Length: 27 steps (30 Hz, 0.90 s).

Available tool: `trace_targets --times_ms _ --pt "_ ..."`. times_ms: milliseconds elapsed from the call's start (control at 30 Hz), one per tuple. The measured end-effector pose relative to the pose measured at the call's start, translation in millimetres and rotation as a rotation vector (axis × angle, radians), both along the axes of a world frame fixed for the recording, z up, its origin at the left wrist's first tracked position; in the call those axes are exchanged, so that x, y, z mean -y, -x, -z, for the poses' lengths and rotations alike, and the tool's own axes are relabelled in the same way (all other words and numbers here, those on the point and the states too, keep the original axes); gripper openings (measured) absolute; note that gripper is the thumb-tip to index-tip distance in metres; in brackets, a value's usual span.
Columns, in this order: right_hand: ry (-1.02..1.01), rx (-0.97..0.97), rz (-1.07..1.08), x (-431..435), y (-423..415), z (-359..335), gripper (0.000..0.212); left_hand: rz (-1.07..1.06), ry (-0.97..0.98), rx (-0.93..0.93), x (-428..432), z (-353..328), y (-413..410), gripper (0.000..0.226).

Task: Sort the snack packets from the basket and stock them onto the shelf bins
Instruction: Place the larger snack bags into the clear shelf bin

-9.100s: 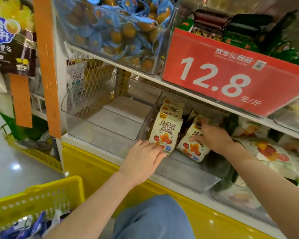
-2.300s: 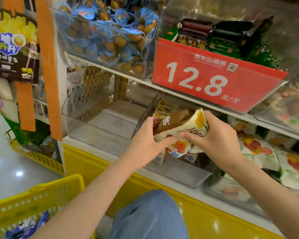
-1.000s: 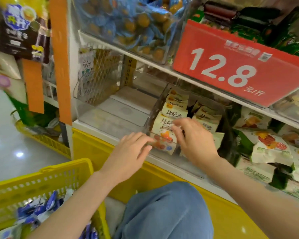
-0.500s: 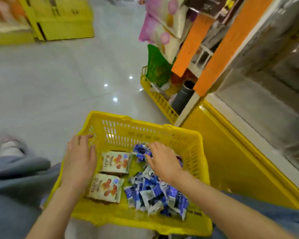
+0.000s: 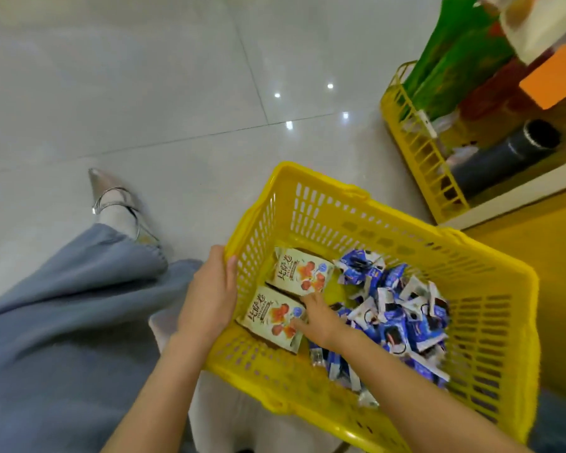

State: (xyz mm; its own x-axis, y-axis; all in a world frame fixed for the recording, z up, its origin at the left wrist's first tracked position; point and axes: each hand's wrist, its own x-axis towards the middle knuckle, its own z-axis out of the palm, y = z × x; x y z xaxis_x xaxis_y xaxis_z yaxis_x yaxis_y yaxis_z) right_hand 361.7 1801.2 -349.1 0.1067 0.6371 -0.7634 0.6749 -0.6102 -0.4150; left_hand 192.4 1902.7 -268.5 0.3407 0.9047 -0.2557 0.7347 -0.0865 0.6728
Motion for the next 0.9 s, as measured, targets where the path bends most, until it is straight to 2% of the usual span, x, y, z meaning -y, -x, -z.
trace_targets --times_ms 267,400,500,667,767,833,900 --pt "-0.023 -0.033 0.299 1 10 30 0.059 -0.003 -0.030 0.010 0 3 0 0.028" --pt "-0.106 0.017 0.311 4 10 27 0.036 0.008 -0.066 -0.023 0 3 0 0.023" --pt "-0.166 0.113 0.164 3 9 13 0.021 0.010 -0.081 -0.044 1 2 0 0.023" --pt "-0.435 0.268 -0.147 -3 -6 -32 0.016 -0.031 -0.029 -0.091 1 -6 -3 0.025" --pt "-0.592 0.335 -0.289 -1 -29 -67 0.020 -0.030 -0.243 -0.072 12 -15 -9 0.031" --pt "-0.684 0.371 -0.357 0 -41 -95 0.021 0.115 -0.323 0.004 27 -19 -17 0.039" --pt "-0.762 0.404 -0.404 0 -46 -124 0.018 0.315 -0.137 0.094 43 -20 -27 0.052"
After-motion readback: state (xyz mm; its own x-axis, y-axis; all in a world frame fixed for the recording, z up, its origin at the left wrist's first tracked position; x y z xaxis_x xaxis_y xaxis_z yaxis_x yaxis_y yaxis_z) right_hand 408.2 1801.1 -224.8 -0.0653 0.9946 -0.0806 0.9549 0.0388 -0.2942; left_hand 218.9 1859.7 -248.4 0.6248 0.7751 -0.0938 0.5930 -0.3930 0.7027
